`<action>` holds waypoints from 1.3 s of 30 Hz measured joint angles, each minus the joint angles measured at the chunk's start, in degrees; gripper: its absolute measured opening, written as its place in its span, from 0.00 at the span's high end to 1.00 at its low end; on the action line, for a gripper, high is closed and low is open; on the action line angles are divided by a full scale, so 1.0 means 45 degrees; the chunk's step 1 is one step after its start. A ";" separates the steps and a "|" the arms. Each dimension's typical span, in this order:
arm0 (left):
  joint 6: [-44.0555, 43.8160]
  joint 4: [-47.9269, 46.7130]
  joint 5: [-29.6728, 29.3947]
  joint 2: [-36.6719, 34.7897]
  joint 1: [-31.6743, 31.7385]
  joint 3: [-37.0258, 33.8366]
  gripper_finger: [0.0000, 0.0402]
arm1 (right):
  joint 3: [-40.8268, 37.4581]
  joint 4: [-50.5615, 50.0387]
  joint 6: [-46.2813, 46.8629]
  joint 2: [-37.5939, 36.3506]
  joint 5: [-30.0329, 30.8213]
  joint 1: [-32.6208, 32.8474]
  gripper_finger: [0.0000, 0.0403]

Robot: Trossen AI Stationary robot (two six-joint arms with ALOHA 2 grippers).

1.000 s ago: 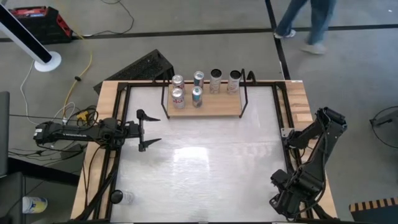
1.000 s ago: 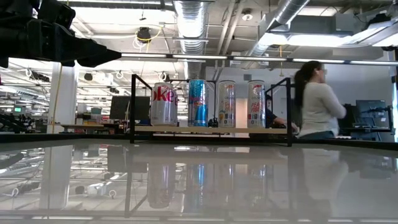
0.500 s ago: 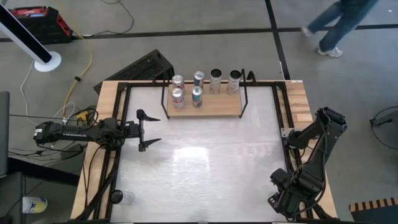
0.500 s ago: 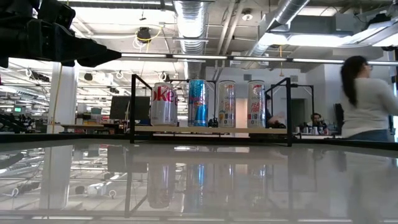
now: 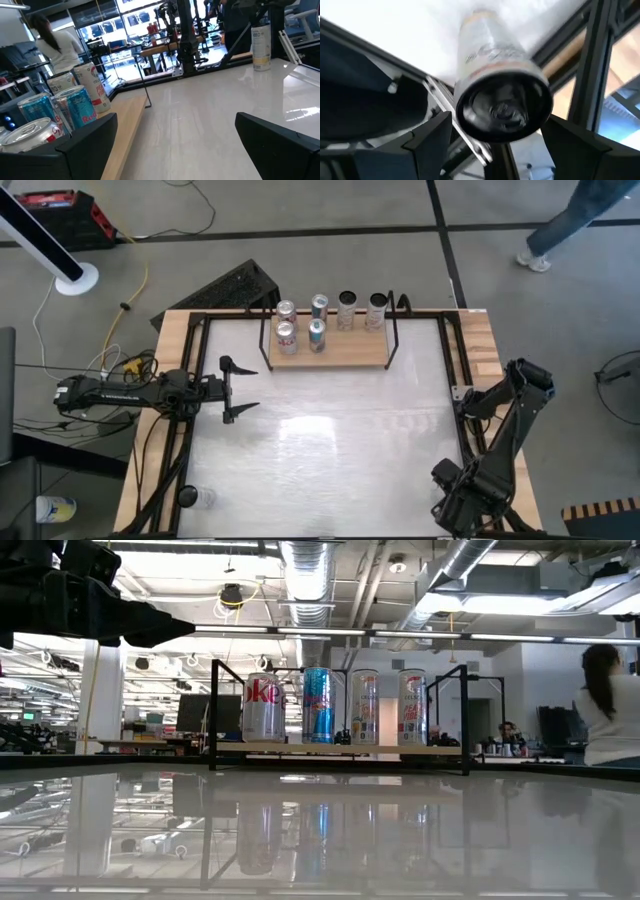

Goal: Place canned beverage on shelf
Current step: Put the white-yellow soda can on the shelf aligned with the other white-yellow soda can on the shelf

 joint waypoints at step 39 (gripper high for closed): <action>-0.0029 -0.0010 0.0000 0.0002 -0.0002 0.0000 0.02 | 0.0257 -0.2138 -1.0552 -0.0060 0.4956 -0.6285 0.38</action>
